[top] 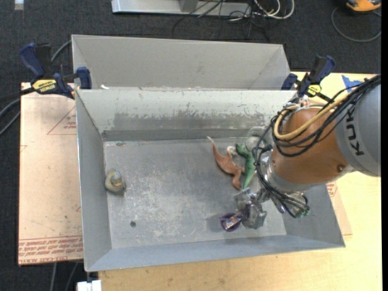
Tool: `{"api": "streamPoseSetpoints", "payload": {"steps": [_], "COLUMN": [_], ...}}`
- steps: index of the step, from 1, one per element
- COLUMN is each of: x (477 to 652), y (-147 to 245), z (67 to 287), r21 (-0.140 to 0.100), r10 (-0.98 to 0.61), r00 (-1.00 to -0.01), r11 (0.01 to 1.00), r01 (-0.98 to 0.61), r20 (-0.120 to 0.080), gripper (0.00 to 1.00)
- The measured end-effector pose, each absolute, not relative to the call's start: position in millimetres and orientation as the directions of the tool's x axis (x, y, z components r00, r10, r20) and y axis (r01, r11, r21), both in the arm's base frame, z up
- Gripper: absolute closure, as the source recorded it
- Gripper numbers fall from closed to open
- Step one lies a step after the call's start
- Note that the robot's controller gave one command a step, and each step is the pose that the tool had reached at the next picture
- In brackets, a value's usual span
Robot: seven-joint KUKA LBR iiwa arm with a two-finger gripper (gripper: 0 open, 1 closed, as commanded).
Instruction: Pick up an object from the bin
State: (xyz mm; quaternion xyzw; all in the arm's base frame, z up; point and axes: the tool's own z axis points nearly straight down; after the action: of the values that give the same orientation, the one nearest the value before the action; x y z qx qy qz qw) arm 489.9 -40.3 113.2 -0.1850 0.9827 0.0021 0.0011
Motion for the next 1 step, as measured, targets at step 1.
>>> {"api": "streamPoseSetpoints", "payload": {"steps": [1], "x": [519.7], "y": [-10.2], "z": [72.4], "r21": [0.006], "r10": [-0.409], "r00": [-0.912], "r11": [0.912], "r01": [-0.409], "r20": [-0.001], "gripper": [1.0]}}
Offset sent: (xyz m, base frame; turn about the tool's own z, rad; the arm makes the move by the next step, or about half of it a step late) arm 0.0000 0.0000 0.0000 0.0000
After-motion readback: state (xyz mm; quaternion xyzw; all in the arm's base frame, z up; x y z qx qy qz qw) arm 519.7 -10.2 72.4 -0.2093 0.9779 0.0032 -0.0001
